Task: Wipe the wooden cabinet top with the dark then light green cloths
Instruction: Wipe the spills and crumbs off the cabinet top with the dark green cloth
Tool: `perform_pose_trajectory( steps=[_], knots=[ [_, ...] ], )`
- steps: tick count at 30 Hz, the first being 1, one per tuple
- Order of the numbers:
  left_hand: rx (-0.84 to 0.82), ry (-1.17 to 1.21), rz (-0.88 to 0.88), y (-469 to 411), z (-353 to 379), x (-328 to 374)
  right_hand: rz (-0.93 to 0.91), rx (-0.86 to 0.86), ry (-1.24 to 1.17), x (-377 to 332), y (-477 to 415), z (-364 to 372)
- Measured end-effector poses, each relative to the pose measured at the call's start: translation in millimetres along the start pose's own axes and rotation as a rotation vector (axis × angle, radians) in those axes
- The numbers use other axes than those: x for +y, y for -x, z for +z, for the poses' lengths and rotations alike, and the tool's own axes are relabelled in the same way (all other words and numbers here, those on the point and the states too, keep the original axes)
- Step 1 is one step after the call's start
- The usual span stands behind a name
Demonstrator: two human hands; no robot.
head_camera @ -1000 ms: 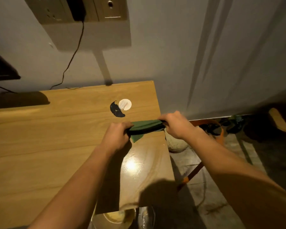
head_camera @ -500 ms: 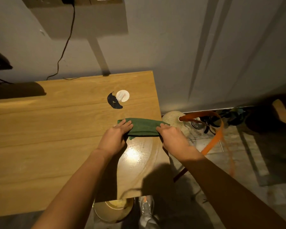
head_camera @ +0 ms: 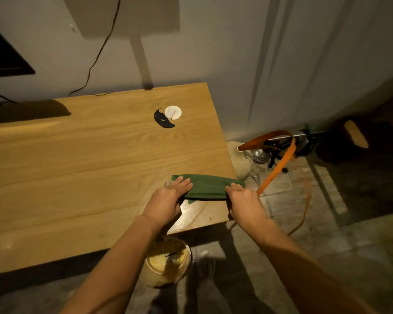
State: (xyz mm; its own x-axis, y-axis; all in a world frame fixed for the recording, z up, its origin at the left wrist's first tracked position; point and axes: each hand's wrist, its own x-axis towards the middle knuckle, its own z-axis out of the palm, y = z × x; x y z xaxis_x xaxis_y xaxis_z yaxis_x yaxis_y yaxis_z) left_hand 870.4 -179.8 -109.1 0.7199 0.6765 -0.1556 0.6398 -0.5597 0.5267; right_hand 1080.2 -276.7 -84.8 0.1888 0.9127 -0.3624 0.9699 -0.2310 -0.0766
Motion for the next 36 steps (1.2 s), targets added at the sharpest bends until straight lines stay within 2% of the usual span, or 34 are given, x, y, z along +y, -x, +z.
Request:
perform_pose_trajectory(
  steps=[11,16,22,28,36],
  knots=[
    [-0.068,-0.002,-0.019,139,1,-39,-0.018,-0.048,-0.06,-96,74,39],
    [-0.047,0.026,-0.138,197,1,-48,-0.034,-0.17,-0.113,-130,103,43],
    [-0.133,0.068,-0.388,248,10,-54,-0.126,-0.217,-0.148,-154,119,56],
    [-0.059,0.101,-0.475,243,-18,-49,-0.267,-0.27,-0.17,-154,94,28],
    [0.061,0.118,-0.586,245,-102,-30,-0.54,-0.272,-0.127,-177,42,-63]
  ],
)
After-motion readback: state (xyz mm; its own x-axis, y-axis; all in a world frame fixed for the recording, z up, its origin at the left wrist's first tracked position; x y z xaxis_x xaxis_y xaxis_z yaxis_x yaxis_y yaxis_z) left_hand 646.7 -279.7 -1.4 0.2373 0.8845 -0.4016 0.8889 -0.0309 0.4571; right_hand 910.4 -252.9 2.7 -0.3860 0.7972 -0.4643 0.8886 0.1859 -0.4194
